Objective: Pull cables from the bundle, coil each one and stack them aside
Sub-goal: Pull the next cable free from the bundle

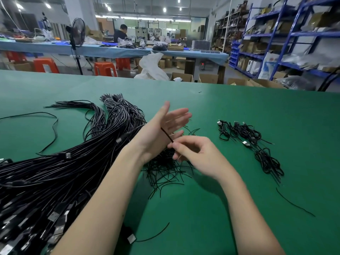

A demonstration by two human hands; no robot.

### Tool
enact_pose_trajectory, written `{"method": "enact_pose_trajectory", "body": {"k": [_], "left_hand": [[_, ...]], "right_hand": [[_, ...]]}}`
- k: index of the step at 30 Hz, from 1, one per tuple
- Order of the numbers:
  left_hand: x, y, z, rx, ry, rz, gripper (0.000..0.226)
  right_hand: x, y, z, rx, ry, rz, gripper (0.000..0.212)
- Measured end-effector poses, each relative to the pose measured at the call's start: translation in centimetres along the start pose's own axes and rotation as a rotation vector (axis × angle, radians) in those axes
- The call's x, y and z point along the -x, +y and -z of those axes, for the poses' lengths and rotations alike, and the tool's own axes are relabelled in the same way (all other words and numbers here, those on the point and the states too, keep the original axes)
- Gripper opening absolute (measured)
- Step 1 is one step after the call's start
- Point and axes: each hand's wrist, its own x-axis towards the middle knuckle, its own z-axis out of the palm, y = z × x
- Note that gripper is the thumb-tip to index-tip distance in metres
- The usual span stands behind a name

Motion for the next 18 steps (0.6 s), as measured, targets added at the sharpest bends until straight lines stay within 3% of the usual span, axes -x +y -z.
{"method": "enact_pose_trajectory", "body": {"k": [9, 14, 18], "left_hand": [[-0.1, 0.7, 1.2, -0.098, 0.45, -0.24, 0.052], [-0.1, 1.0, 0.9, 0.018, 0.433, -0.249, 0.053], [-0.3, 0.6, 0.9, 0.143, 0.39, -0.141, 0.058]], "right_hand": [[1.2, 1.4, 1.6, 0.26, 0.016, -0.16, 0.02], [1.0, 1.1, 1.8, 0.339, -0.009, -0.172, 0.017], [1.3, 0.4, 1.9, 0.196, -0.142, -0.155, 0.017]]}}
